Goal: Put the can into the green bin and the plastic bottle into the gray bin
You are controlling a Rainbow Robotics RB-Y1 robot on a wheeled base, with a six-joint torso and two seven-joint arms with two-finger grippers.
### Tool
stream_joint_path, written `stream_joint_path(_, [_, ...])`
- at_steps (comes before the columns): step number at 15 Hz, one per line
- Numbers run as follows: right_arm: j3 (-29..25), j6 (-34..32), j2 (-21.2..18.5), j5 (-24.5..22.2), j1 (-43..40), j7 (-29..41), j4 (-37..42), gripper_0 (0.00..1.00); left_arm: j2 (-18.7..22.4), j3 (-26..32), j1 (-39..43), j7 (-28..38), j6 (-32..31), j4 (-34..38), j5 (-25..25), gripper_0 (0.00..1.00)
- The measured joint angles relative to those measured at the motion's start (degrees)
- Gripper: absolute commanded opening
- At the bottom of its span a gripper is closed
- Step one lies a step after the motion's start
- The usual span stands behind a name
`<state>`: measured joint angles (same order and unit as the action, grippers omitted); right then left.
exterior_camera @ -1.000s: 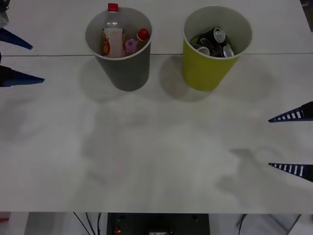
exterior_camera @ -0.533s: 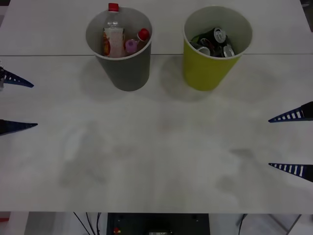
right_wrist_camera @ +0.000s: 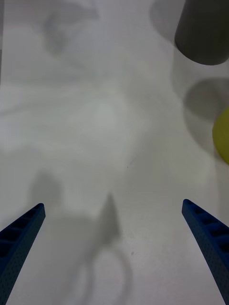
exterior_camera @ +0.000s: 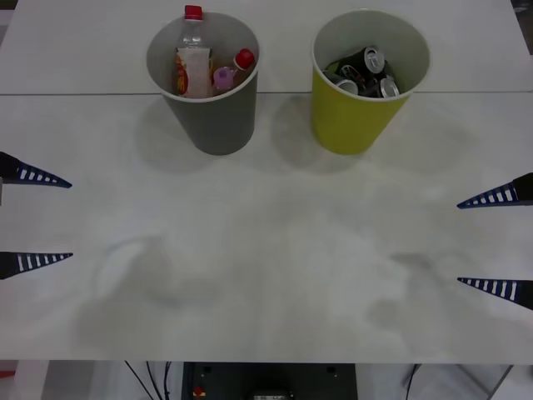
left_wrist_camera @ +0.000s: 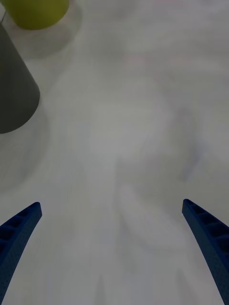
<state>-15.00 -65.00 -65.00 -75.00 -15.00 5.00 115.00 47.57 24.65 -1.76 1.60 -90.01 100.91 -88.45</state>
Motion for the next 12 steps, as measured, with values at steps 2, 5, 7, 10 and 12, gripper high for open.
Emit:
stream_joint_path(2, [0.0,0.0,0.0,0.0,0.0,0.0,0.0,1.0,-1.65,0.79,1.9,-0.79,0.0,1.43,1.38,1.0])
stream_joint_path(5, [0.0,0.0,0.0,0.0,0.0,0.0,0.0,1.0,-3.77,1.35,4.38,-3.66,0.0,4.2,2.27,1.0])
stream_joint_path(7, [0.0,0.0,0.0,0.0,0.0,0.0,0.0,1.0,-4.33,1.35,5.21,-4.99,0.0,4.99,2.36,1.0])
stream_joint_path(10, [0.0,0.0,0.0,0.0,0.0,0.0,0.0,1.0,-4.35,0.61,5.56,-5.09,0.0,5.09,2.42,1.0])
stream_joint_path(12, [0.0,0.0,0.0,0.0,0.0,0.0,0.0,1.0,-4.34,0.42,5.63,-5.04,0.0,5.1,2.48,1.0])
